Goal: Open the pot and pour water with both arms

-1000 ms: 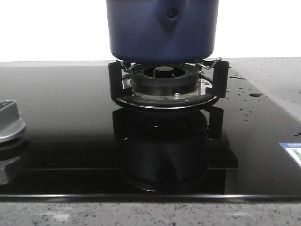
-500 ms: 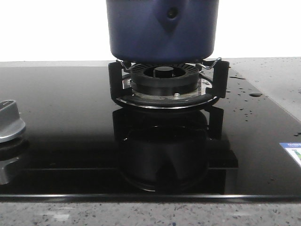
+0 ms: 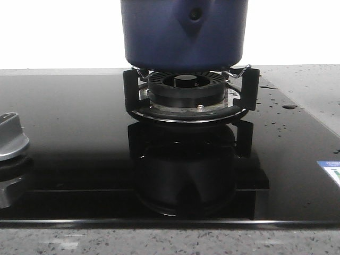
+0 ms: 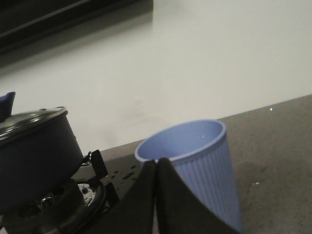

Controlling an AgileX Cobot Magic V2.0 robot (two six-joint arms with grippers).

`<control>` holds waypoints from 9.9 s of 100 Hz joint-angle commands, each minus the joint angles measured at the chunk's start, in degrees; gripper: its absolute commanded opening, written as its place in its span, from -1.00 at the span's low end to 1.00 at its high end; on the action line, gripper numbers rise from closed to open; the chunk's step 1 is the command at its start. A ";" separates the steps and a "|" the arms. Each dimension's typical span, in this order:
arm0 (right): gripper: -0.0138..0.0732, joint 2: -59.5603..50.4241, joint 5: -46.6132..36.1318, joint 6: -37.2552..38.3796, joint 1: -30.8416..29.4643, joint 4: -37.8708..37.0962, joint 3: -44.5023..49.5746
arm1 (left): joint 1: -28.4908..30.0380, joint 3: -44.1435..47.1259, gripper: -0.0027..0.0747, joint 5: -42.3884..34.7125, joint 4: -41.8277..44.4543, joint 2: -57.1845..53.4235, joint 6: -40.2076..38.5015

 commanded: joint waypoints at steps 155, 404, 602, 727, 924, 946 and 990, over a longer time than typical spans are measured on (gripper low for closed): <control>0.65 24.01 53.65 -41.52 -0.33 40.98 -36.05 | -3.64 -63.22 0.41 60.91 -30.01 74.16 82.80; 0.69 24.01 31.32 -21.16 -0.33 -7.71 -35.80 | -10.14 -85.08 -0.39 53.33 -32.86 81.67 78.87; -0.06 54.79 -28.52 -11.94 -0.33 -3.29 -14.53 | -5.23 -80.53 -0.39 54.00 -33.11 78.42 77.32; -0.06 75.05 -5.65 -11.85 13.56 -61.98 -64.14 | 0.73 -58.41 -0.39 51.71 -36.99 57.24 79.01; -0.06 80.08 8.63 -12.07 18.99 -125.17 -73.32 | 0.73 -58.41 -0.39 51.22 -35.48 57.24 79.01; -0.06 80.28 9.10 -12.14 19.26 -125.18 -75.20 | 0.73 -58.41 -0.39 51.14 -35.48 57.24 79.01; -0.31 74.78 28.15 23.05 20.02 -91.79 -75.10 | 0.73 -58.41 -0.39 50.95 -35.40 57.49 79.08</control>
